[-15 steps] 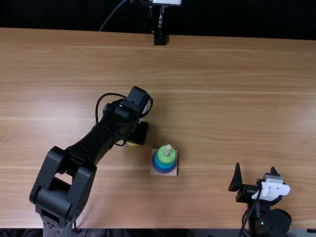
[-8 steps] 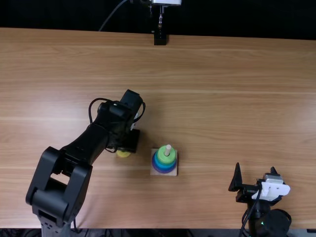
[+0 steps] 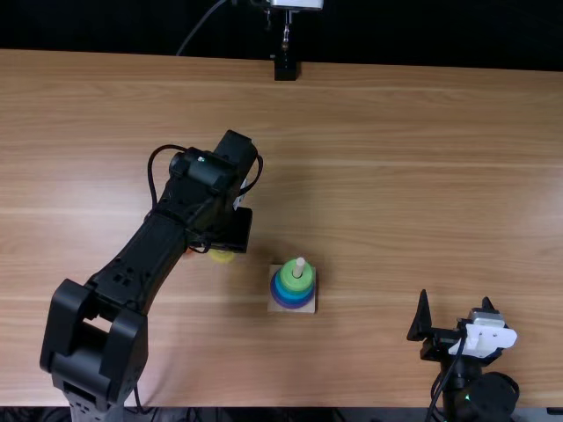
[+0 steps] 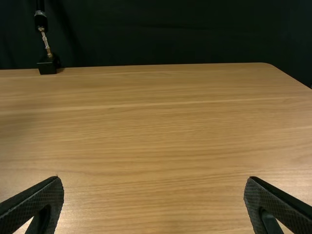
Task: Build the Hanoi tower: stack the rings onto the peg from bottom to top in this color order: purple, dark blue, light blue, dark green, light green, yellow, orange.
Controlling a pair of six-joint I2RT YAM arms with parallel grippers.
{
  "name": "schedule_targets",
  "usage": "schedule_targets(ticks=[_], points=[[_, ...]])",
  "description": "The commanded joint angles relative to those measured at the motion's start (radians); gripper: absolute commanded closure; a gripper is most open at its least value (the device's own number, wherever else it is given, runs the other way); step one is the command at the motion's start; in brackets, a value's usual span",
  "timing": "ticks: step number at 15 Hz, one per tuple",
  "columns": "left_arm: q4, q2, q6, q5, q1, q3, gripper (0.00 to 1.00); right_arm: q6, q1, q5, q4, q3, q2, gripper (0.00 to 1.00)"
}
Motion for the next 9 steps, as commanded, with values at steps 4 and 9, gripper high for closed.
schedule_targets(ticks=[4,9], points=[[-0.018,-0.044,-0.151,0.001,-0.048,0.14,1.0,0.0,-0.009,0.016,-0.064,-0.062,-0.013,0.0],[-0.084,-0.084,-0.258,0.0,-0.112,0.227,1.0,0.0,-0.009,0.017,-0.066,-0.062,-0.013,0.0]])
